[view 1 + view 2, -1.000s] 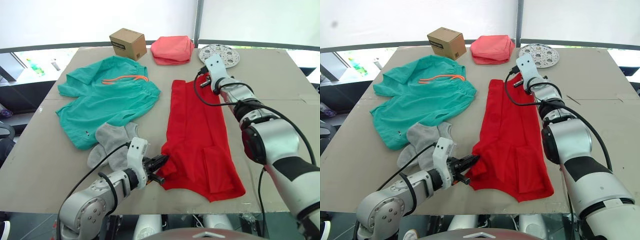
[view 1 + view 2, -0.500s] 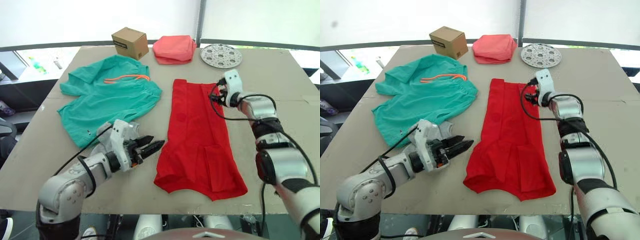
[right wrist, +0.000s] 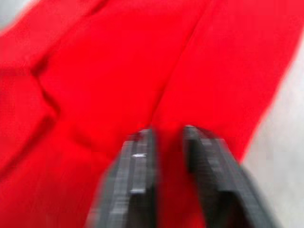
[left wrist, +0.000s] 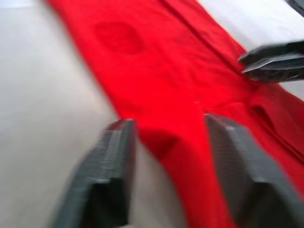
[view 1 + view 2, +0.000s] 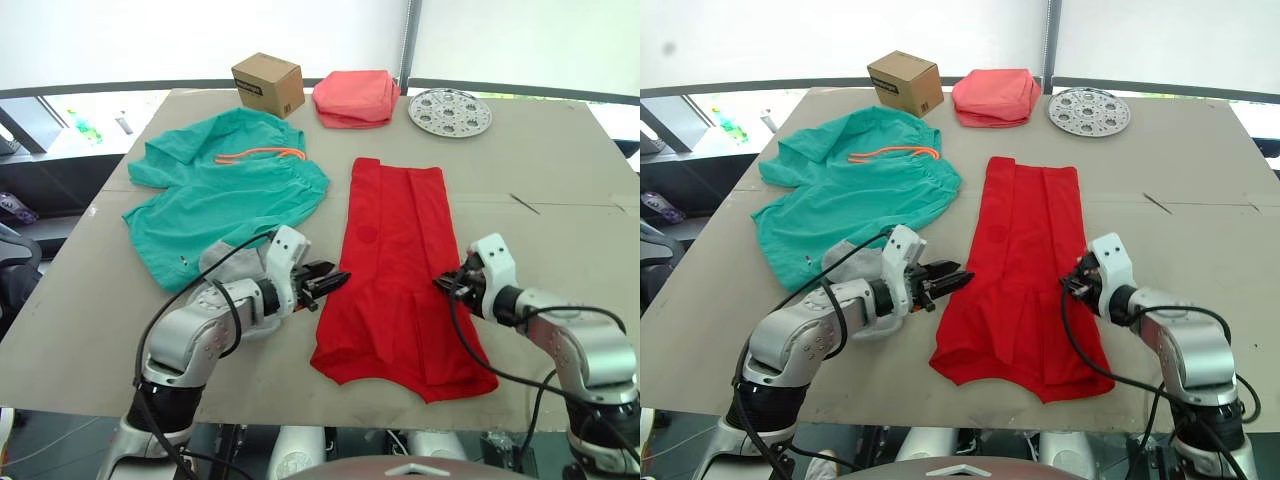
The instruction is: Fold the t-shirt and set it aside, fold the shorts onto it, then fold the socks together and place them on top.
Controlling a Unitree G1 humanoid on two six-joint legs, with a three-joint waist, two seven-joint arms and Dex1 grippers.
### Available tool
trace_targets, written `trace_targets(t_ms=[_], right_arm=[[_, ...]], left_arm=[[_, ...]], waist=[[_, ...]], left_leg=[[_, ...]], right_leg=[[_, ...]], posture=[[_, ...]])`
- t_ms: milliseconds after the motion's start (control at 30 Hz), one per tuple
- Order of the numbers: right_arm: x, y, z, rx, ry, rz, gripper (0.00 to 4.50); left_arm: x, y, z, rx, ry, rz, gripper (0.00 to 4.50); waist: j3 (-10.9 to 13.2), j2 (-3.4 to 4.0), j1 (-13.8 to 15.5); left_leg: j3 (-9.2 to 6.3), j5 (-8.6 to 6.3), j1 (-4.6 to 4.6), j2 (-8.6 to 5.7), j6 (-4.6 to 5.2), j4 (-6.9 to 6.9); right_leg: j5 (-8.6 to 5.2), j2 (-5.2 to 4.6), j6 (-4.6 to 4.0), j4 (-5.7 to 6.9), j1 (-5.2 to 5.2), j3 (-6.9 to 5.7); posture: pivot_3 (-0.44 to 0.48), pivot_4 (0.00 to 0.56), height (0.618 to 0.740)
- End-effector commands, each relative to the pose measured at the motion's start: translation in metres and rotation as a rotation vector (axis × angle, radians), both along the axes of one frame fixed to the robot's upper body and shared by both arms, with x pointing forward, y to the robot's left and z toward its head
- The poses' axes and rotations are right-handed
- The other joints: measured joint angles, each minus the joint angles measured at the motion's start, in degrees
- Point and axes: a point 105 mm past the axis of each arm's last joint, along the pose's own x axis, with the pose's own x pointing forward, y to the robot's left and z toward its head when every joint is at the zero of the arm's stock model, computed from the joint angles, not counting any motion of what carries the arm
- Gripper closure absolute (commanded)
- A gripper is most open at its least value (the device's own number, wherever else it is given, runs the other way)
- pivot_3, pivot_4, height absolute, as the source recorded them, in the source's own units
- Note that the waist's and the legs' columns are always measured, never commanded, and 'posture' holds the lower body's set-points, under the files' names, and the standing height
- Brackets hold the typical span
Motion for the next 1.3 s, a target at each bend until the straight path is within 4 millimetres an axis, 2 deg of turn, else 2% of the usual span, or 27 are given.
trace_targets(t_ms=[33,100,200,233,300,333,400,467,600,733,967,1067,1100,1167,1200,1233,1300], right_arm=[[-0.007,-0.003,0.033,0.076,-0.117,0.013,3.91],[-0.019,-0.004,0.039,0.062,-0.142,0.070,3.02],[-0.044,-0.011,0.040,-0.193,-0.209,0.232,1.56],[-0.051,-0.015,0.041,-0.291,-0.245,0.281,1.56],[-0.055,-0.015,0.052,-0.307,-0.368,0.309,1.56],[-0.059,-0.017,0.052,-0.347,-0.398,0.351,1.56],[-0.080,-0.021,0.038,-0.464,-0.369,0.571,1.56],[-0.096,-0.027,0.030,-0.533,-0.337,0.733,1.56],[-0.114,-0.058,0.020,-0.722,-0.347,0.896,1.56],[-0.127,-0.076,0.008,-0.830,-0.387,1.001,1.56],[-0.137,-0.078,-0.005,-0.858,-0.480,1.067,1.56],[-0.135,-0.074,-0.010,-0.835,-0.492,1.054,1.50],[-0.133,-0.073,-0.010,-0.815,-0.491,1.032,1.50],[-0.130,-0.069,-0.011,-0.804,-0.505,1.028,0.99],[-0.128,-0.067,-0.011,-0.826,-0.539,1.039,0.71],[-0.126,-0.065,-0.010,-0.851,-0.586,1.044,0.09],[-0.125,-0.062,-0.009,-0.880,-0.636,1.061,0.03]], left_arm=[[-0.009,0.001,0.017,-0.052,-0.020,-0.081,3.88],[-0.017,0.004,0.027,-0.090,-0.028,-0.144,3.39],[-0.037,0.014,0.035,-0.003,-0.174,-0.297,2.04],[-0.047,0.019,0.032,0.051,-0.216,-0.383,2.04],[-0.060,0.029,0.024,0.121,-0.257,-0.489,2.04],[-0.063,0.034,0.021,0.143,-0.279,-0.524,2.04],[-0.067,0.044,0.011,0.217,-0.342,-0.624,2.04],[-0.067,0.051,0.003,0.270,-0.398,-0.684,2.04],[-0.061,0.063,-0.007,0.357,-0.505,-0.755,2.04],[-0.061,0.073,-0.020,0.444,-0.604,-0.827,2.04],[-0.056,0.065,-0.018,0.430,-0.740,-0.857,2.04],[-0.054,0.060,-0.012,0.398,-0.766,-0.847,1.31],[-0.054,0.058,-0.011,0.393,-0.767,-0.854,0.86],[-0.053,0.056,-0.010,0.399,-0.789,-0.865,0.02],[-0.053,0.055,-0.009,0.400,-0.803,-0.867,0.00],[-0.052,0.055,-0.008,0.408,-0.818,-0.868,0.00],[-0.051,0.053,-0.008,0.416,-0.842,-0.880,0.00]], waist=[[0.0,-0.07,0.0],[0.0,-0.07,0.2],[0.0,-0.08,0.3],[0.0,-0.08,0.3],[0.0,-0.12,0.2],[0.0,-0.11,0.2],[0.1,0.11,0.3],[0.1,0.05,0.9],[0.1,-0.06,1.7],[0.1,-0.12,1.6],[0.1,-0.12,1.6],[0.1,-0.15,1.6],[0.1,-0.15,1.6],[0.1,-0.15,1.6],[0.1,-0.15,1.5],[0.1,-0.17,1.5],[0.0,-0.38,1.5]], left_leg=[[0.00,0.00,0.00,0.01,0.00,0.00],[-0.04,0.03,-0.01,0.01,0.05,-0.02],[-0.07,0.05,-0.10,0.02,0.09,-0.07],[-0.06,0.05,-0.09,0.01,0.08,-0.13],[-0.03,0.08,-0.12,-0.02,-0.04,-0.25],[-0.02,0.07,-0.12,0.00,-0.05,-0.33],[-0.02,0.02,-0.12,0.01,-0.05,-0.32],[0.00,-0.02,-0.12,-0.02,0.03,-0.28],[-0.02,-0.04,-0.11,0.02,0.09,-0.16],[-0.01,-0.06,-0.14,0.03,0.14,-0.14],[0.00,0.09,-0.08,0.09,0.38,-0.14],[0.00,0.09,0.07,0.09,0.39,-0.11],[0.01,0.08,0.08,0.08,0.39,-0.10],[0.00,0.09,0.13,0.08,0.39,-0.08],[-0.01,0.08,0.15,0.09,0.39,-0.05],[0.00,0.08,0.19,0.09,0.39,-0.04],[-0.04,0.09,0.25,0.12,0.39,-0.02]], right_leg=[[0.01,0.01,0.01,0.00,-0.01,0.01],[0.01,0.04,0.01,0.01,-0.03,-0.03],[-0.01,0.05,0.02,-0.06,-0.07,-0.11],[-0.01,0.05,0.02,-0.16,-0.07,-0.11],[-0.04,0.06,-0.03,-0.36,-0.13,-0.11],[-0.07,0.11,-0.07,-0.46,-0.13,-0.12],[-0.16,0.11,-0.01,-0.51,-0.10,-0.12],[-0.26,0.08,0.05,-0.63,-0.04,-0.14],[-0.22,0.01,-0.01,-0.72,0.02,-0.21],[-0.22,0.00,-0.01,-0.78,0.03,-0.23],[-0.20,0.10,0.04,-0.75,0.10,-0.29],[-0.14,0.11,0.16,-0.75,0.27,-0.29],[-0.15,0.10,0.14,-0.75,0.27,-0.28],[-0.16,0.10,0.13,-0.73,0.32,-0.28],[-0.16,0.10,0.13,-0.70,0.35,-0.28],[-0.16,0.10,0.13,-0.69,0.39,-0.27],[-0.16,0.14,0.13,-0.68,0.46,-0.32]], posture=[[0.000,0.150,0.740],[0.000,0.150,0.740],[0.000,0.150,0.740],[0.000,0.150,0.740],[0.000,0.150,0.740],[0.000,0.150,0.740],[0.000,0.150,0.740],[0.000,0.150,0.740],[0.000,0.150,0.740],[0.000,0.150,0.740],[0.000,0.150,0.740],[0.000,0.150,0.740],[0.000,0.150,0.740],[0.000,0.150,0.740],[0.000,0.150,0.740],[0.000,0.150,0.740],[0.000,0.150,0.740]])
